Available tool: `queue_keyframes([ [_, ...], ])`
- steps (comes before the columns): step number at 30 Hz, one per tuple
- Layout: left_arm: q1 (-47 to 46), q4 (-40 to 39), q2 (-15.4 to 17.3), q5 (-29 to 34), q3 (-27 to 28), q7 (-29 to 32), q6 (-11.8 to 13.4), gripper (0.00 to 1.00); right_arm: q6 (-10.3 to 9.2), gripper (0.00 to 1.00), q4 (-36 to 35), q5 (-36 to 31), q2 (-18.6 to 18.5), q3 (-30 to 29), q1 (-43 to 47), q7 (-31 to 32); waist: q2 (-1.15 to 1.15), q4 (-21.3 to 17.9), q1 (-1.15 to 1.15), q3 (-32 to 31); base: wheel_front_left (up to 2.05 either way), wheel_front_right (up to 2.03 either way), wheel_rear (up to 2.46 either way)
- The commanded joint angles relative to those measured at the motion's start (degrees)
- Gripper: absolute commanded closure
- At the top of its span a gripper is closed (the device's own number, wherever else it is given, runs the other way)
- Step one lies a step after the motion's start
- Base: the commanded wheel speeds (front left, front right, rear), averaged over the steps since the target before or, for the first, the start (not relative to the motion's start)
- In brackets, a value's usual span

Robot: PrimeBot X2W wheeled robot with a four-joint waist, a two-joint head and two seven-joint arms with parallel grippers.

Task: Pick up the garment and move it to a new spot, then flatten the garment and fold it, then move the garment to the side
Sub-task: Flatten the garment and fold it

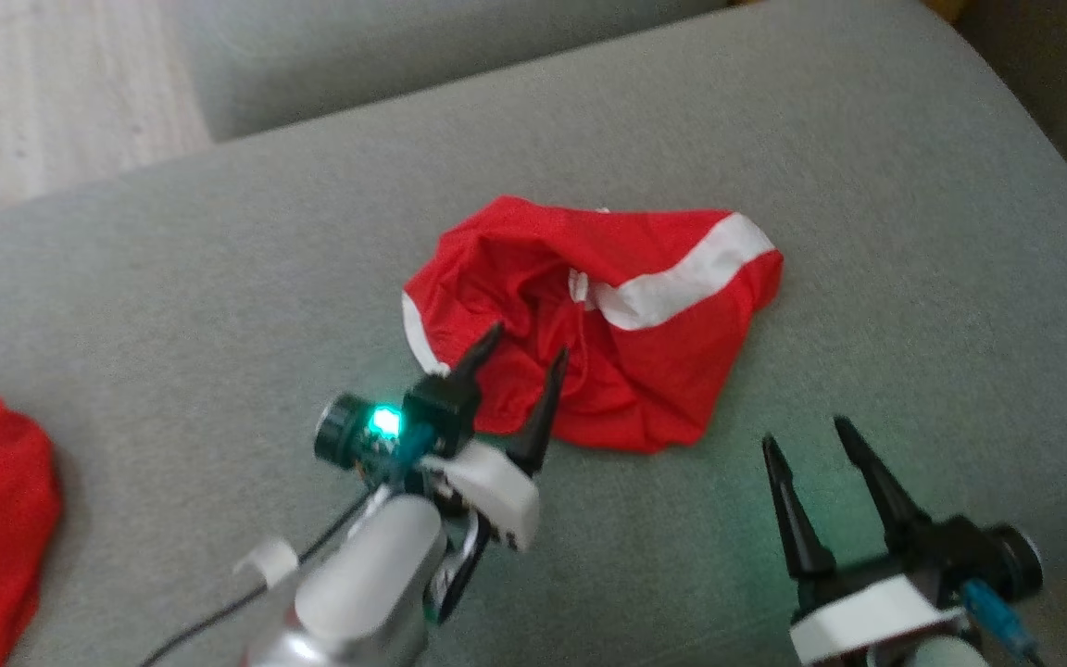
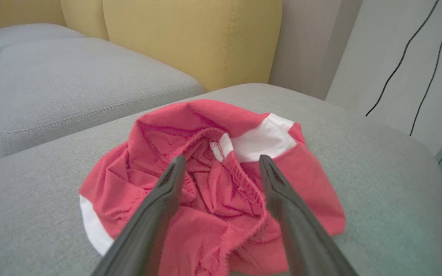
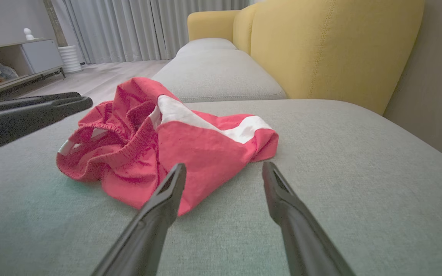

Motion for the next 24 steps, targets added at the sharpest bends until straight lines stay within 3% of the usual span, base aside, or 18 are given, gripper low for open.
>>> queue_keyframes([
  [1, -2.8, -0.8, 0.1, -0.4, 0.9, 0.1, 0.3, 0.00, -0.05, 0.00, -2.2, 0.2, -0.4, 1.3, -2.7, -0.2, 0.00, -1.9, -0.03, 2.8, 0.00, 0.00, 0.00],
  [8, -10.3, 5.3, 0.1, -3.5, -3.6, 2.8, 1.1, 0.00, -0.05, 0.00, -1.9, 0.7, -0.1, 2.8, -4.8, -0.2, 0.00, -4.0, -0.03, 5.9, 0.00, 0.00, 0.00],
  [24, -20.9, 14.8, 0.1, -7.3, -9.6, -0.2, 1.1, 0.00, -0.05, 0.00, -2.1, 2.0, 0.1, 3.4, -6.8, -0.2, 0.00, -6.9, -0.03, 9.3, 0.00, 0.00, 0.00],
])
